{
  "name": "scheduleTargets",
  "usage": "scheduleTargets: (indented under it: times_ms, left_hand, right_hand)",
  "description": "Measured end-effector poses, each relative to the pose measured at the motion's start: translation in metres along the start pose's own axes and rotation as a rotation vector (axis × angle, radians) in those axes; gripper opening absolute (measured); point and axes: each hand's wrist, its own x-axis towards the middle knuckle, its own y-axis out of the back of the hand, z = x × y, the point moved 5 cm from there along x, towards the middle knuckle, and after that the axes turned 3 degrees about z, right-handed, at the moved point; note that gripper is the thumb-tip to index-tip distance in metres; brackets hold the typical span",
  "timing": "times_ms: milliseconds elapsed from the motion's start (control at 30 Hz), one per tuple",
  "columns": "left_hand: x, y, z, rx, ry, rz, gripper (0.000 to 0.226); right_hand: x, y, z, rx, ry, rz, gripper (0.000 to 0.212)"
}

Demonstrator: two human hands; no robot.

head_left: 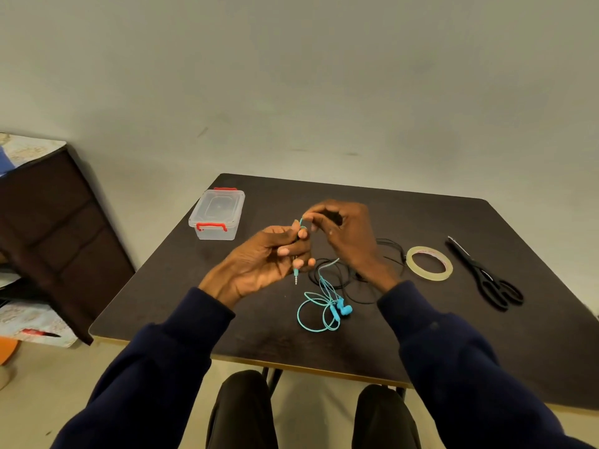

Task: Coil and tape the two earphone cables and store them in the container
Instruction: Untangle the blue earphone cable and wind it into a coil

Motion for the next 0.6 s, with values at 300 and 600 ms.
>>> scheduleTargets:
  times_ms: [300, 600]
  left_hand:
    - [0.007, 0.005, 0.010, -0.126, -0.197, 0.147, 0.035]
    - [0.017, 0.031, 0.020, 0.426, -0.335, 0.372, 0.033]
  right_hand:
    - [-0.060, -0.047, 0.012, 0.268, -0.399, -0.208, 0.029]
    - [-0.070, -0.038, -0.013, -0.201, -0.088, -0.395, 0.025]
